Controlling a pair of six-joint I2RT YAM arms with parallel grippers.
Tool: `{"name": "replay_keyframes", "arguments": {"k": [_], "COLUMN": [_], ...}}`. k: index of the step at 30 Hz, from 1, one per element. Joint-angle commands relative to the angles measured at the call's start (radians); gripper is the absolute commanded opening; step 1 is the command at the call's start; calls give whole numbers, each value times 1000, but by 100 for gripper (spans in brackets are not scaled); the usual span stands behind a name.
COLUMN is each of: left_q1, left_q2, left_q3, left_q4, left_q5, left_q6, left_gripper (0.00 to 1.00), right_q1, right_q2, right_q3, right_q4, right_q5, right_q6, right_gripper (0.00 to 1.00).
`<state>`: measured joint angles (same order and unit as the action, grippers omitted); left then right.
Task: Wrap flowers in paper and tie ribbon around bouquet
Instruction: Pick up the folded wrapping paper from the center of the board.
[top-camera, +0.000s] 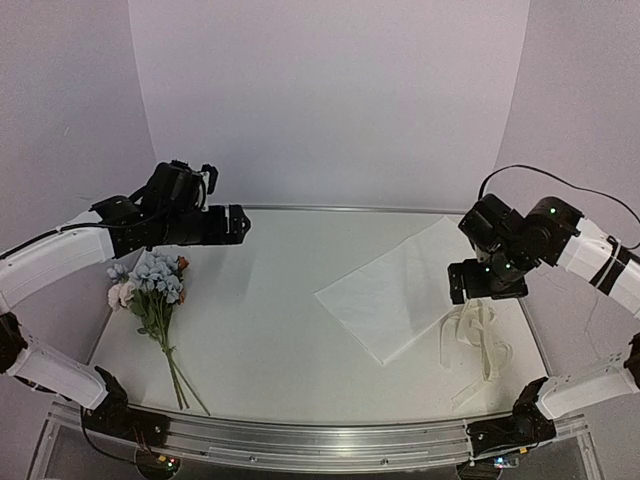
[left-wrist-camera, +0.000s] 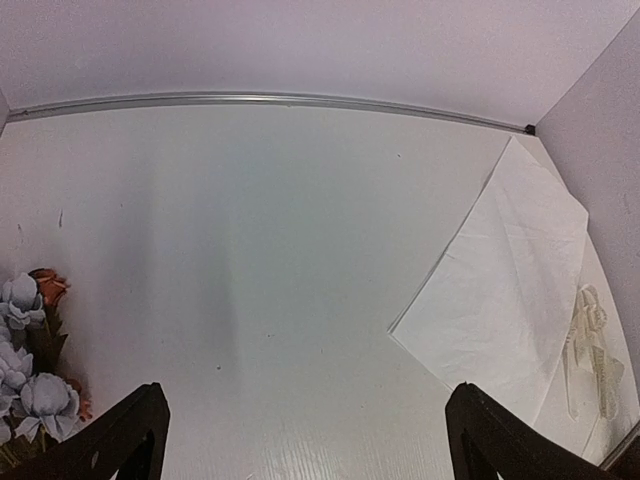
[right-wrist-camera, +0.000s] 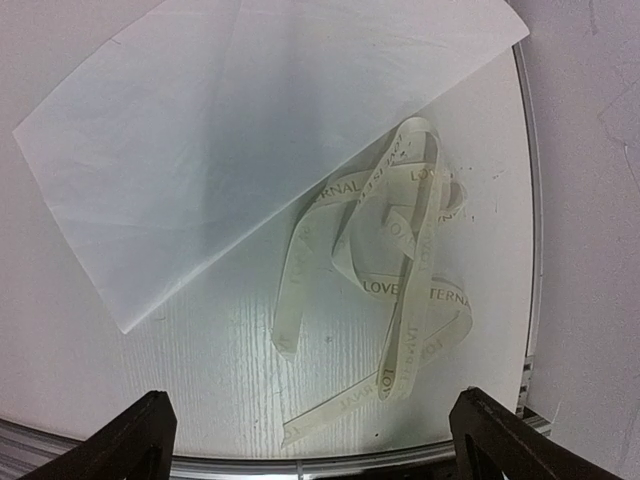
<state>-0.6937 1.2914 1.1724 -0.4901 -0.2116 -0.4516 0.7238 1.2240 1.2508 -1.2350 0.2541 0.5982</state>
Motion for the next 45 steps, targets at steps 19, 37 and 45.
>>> {"name": "replay_keyframes", "arguments": {"k": [19, 37, 45], "left_q1": [63, -10, -45], "left_q2": [459, 913, 979], "left_q3": [-2, 421, 497], "left_q4": [331, 253, 191], "left_q5": [417, 440, 421], "left_q6": [-207, -150, -96], "left_gripper": [100, 79, 65], "right_q1": [-273, -432, -277], "right_q2": [74, 316, 273], "right_q3": [-353, -248, -292], "right_q4": [324, 520, 538], "right_q5": [-174, -367, -270], "right_q6": [163, 294, 386], "right_gripper": [98, 90, 89]}}
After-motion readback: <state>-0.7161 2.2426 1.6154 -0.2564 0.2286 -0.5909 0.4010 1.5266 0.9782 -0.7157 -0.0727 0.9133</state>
